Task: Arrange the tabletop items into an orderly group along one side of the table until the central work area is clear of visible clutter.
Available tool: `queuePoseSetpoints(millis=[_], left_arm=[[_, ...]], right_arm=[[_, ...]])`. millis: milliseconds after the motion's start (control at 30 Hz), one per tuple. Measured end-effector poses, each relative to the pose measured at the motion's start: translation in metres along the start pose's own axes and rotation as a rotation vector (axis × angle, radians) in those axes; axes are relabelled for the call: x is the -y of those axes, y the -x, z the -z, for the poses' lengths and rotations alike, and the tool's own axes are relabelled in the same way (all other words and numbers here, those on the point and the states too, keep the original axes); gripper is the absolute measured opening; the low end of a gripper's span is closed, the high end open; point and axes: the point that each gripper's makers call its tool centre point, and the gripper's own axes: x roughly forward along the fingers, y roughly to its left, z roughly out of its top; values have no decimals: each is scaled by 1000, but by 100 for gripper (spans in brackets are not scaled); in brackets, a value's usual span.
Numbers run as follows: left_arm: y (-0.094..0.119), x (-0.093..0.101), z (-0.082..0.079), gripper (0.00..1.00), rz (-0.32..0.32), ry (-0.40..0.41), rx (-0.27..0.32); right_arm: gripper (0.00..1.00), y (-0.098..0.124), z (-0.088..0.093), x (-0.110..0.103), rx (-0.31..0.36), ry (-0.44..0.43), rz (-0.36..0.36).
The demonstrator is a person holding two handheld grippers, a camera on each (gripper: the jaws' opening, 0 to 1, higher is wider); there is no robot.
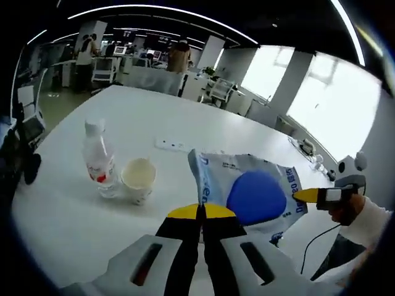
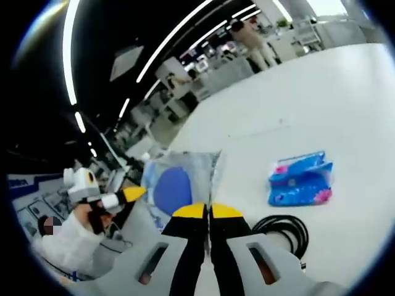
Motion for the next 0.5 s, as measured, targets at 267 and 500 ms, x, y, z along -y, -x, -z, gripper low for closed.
queuePoseSetpoints(millis=[267, 500], left_arm=[[-24, -7, -7, 0, -34, -100, -35], [-40, -16, -7, 0, -63, -177, -78]], right_arm=[[0, -20, -12, 15, -17, 27, 32], [0, -41, -14, 25, -57, 79, 63]])
